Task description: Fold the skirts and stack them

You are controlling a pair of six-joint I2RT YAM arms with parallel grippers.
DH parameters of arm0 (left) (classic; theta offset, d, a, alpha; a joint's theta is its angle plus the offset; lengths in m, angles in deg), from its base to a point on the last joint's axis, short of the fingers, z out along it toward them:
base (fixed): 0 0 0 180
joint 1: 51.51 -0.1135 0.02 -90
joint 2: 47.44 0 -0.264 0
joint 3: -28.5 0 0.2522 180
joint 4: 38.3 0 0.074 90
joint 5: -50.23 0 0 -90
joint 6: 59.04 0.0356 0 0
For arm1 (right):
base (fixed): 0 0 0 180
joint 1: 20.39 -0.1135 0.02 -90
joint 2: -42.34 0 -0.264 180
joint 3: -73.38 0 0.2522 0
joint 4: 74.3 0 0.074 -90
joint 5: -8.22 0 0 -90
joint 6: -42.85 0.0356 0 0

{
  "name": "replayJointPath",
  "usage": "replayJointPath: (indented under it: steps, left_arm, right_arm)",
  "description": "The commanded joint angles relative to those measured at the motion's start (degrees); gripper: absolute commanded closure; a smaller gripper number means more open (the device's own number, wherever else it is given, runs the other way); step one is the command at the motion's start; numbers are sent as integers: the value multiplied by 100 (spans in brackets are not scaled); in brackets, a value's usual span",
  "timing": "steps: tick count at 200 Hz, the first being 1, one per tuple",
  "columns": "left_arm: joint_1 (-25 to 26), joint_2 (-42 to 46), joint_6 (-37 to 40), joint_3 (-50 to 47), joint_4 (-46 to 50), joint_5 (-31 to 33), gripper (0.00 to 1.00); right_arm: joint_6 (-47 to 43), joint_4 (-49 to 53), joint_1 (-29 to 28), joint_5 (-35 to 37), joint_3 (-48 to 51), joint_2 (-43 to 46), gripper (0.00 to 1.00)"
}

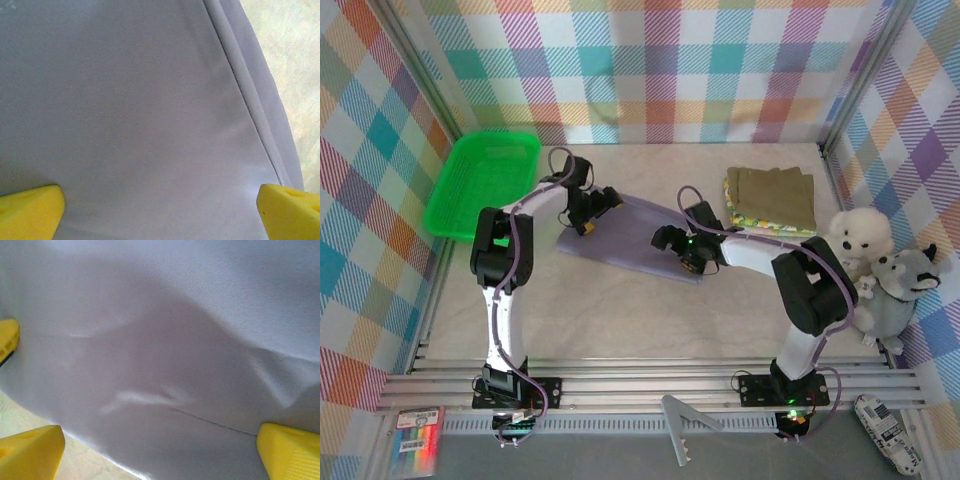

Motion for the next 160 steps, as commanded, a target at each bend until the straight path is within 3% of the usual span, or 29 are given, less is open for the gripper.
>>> replayJointPath:
  steps: [1,39,64,92,123,160]
  left_arm:
    - [147,244,-463,-1146,43,138,0]
    - [303,1516,-1066,-2587,-417,103,0]
    - [485,2415,-1057,-2845,-6,450,0]
    - [455,2951,-667,-2622,568,1033,0]
    - [283,2901,-42,-2067,1099,1458,0]
    - [103,2782,775,-1577,1345,1645,0]
  right_arm:
    - [-393,688,-31,337,521,324,1]
    - [-859,933,-13,582,995,1051,1]
    - [-1026,455,26,821,1514,1928,1]
    - [-1672,-7,203,1108,1776,2745,1]
    - [-2561,148,570,1188,1736,2857,1]
    - [-2726,509,1370,459,1521,2628,1]
